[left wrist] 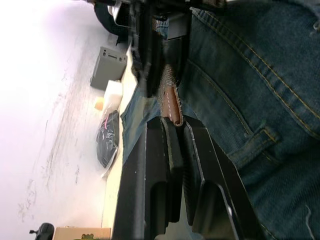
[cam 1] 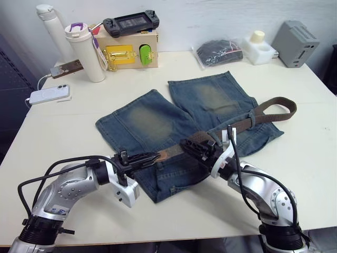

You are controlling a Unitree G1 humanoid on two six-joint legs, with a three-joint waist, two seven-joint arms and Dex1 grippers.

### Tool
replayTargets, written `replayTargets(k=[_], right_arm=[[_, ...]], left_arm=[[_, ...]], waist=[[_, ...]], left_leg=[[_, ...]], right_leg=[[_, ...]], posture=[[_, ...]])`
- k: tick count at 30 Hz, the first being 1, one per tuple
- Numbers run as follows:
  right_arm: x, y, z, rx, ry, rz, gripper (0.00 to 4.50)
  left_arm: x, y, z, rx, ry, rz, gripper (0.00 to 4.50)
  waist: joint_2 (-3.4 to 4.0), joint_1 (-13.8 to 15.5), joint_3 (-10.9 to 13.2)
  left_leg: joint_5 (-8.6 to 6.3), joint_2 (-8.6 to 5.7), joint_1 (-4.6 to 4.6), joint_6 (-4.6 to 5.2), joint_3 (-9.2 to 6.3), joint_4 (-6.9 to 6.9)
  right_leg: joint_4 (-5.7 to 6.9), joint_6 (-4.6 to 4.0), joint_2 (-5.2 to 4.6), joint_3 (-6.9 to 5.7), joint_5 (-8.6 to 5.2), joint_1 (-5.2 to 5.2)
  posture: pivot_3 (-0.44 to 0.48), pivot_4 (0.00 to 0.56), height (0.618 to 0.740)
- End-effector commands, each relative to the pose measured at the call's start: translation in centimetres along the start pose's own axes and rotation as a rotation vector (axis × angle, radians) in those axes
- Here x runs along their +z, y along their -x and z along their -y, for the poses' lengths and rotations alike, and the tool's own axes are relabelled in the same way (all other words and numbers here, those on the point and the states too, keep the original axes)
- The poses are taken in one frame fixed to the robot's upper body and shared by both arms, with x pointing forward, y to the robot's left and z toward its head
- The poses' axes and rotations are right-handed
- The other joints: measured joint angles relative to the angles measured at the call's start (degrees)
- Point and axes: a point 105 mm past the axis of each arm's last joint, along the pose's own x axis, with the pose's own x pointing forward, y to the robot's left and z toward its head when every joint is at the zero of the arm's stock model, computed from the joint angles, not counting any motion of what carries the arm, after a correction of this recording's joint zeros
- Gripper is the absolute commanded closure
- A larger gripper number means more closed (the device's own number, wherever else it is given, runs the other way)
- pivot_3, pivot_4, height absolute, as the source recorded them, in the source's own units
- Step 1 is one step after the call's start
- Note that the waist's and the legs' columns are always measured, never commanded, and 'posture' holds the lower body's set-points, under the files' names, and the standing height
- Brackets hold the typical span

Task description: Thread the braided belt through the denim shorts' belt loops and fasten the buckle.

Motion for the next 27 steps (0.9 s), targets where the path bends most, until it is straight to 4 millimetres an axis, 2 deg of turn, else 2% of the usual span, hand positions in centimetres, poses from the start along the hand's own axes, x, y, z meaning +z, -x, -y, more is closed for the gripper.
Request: replayTargets(k=[1,3,5,6,8,12,16,18,22,27], right_arm=[[0.4,0.1,-1.1,0.038,0.000,0.012,4.43],[0.4,0.0,-1.3,0.041,-0.004,0.015,4.43],[0.8,0.0,-1.4,0.047,-0.001,0.025,4.50],[1.1,0.0,-1.5,0.050,0.003,0.031,4.50],[1.4,0.1,-1.7,0.056,0.021,0.033,4.50],[1.7,0.4,-1.4,0.038,0.101,-0.002,4.50],[1.9,0.1,-0.6,0.012,0.153,0.002,4.50],[1.9,-0.2,-0.3,0.007,0.181,0.009,4.50],[1.6,-0.9,0.1,0.009,0.229,0.008,4.50],[1.4,-1.3,0.8,0.007,0.289,0.020,4.50]], left_arm=[[0.4,0.1,-0.9,0.027,-0.020,0.008,4.50],[0.5,0.2,-0.9,0.033,0.016,0.008,4.50],[0.3,0.5,-1.3,0.068,0.124,-0.006,3.67],[0.2,0.7,-1.2,0.061,0.163,-0.022,3.40],[-0.2,1.2,-0.6,0.031,0.242,-0.066,2.51],[0.0,3.5,-0.2,0.052,0.517,-0.132,0.73],[0.3,6.6,1.3,0.019,0.793,-0.221,0.73],[0.7,7.8,2.0,-0.009,0.836,-0.255,0.73],[1.1,8.6,2.5,-0.013,0.894,-0.279,0.73],[1.3,8.5,2.1,0.007,0.901,-0.278,0.73]], waist=[[0.00,-0.2,0.0],[0.01,-0.3,0.0],[0.01,-0.4,0.0],[0.01,-0.5,0.0],[0.01,-0.5,0.0],[0.02,-0.6,0.0],[0.02,-0.7,0.0],[0.07,-0.7,0.0],[0.07,-0.4,0.0],[0.06,0.0,0.0]], left_leg=[[0.00,0.00,0.00,0.00,0.00,0.00],[0.00,0.00,0.00,-0.01,-0.01,-0.02],[-0.01,0.00,0.01,-0.01,-0.01,-0.02],[-0.02,-0.01,0.01,-0.02,-0.01,-0.02],[-0.02,-0.03,0.01,-0.03,-0.02,-0.02],[-0.03,-0.05,0.00,-0.03,-0.05,-0.01],[-0.07,0.02,0.00,-0.07,-0.08,-0.01],[-0.07,0.03,0.01,-0.08,-0.08,-0.02],[-0.08,0.02,-0.01,-0.07,-0.03,-0.01],[-0.09,0.01,-0.07,-0.06,-0.04,0.13]], right_leg=[[0.01,0.00,0.02,0.00,0.00,0.00],[0.08,0.00,0.02,0.00,0.00,-0.05],[0.22,0.00,0.01,0.01,0.00,-0.10],[0.29,0.00,0.01,0.02,0.00,-0.14],[0.37,0.00,0.03,0.03,0.00,-0.18],[0.43,0.00,0.06,0.03,0.00,-0.21],[0.42,-0.03,0.02,0.06,-0.02,-0.22],[0.41,-0.05,0.02,0.06,-0.02,-0.21],[0.38,-0.09,0.00,0.07,-0.05,-0.21],[0.37,-0.13,-0.01,0.08,-0.07,-0.16]], posture=[[0.000,0.150,0.645],[0.000,0.150,0.645],[0.000,0.150,0.645],[0.000,0.150,0.645],[0.000,0.150,0.645],[0.000,0.150,0.645],[0.000,0.150,0.645],[0.000,0.150,0.645],[0.000,0.150,0.645],[0.000,0.150,0.645]])
